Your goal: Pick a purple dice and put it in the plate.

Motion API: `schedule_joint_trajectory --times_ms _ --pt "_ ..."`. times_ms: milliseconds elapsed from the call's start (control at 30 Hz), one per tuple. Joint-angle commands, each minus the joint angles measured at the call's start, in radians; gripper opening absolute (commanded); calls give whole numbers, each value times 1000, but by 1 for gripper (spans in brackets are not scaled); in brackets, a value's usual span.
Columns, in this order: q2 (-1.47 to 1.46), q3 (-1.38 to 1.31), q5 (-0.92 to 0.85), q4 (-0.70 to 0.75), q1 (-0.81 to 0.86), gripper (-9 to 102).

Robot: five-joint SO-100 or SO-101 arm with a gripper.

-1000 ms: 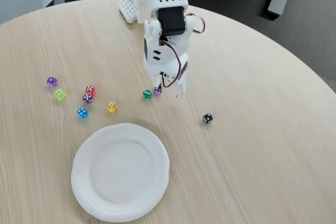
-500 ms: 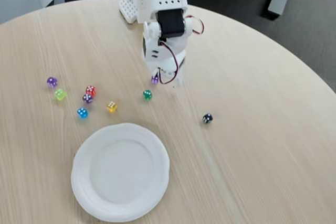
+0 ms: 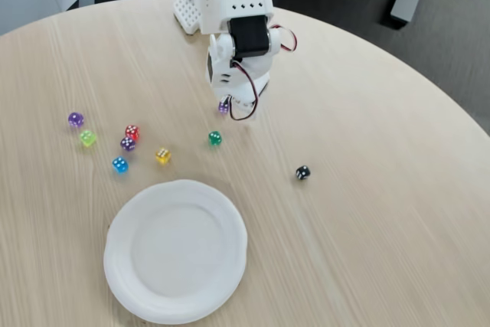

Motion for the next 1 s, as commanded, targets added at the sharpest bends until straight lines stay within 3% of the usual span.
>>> schedule_joint_trajectory --times_ms 0,300,700,833,967 --pt "21 -44 12 -31 -2 18" --pt "20 -268 74 -101 -8 18" --pt "2 -291 75 -91 2 19" --pt "0 -293 46 -97 3 23" --pt "-2 -293 37 -94 3 35"
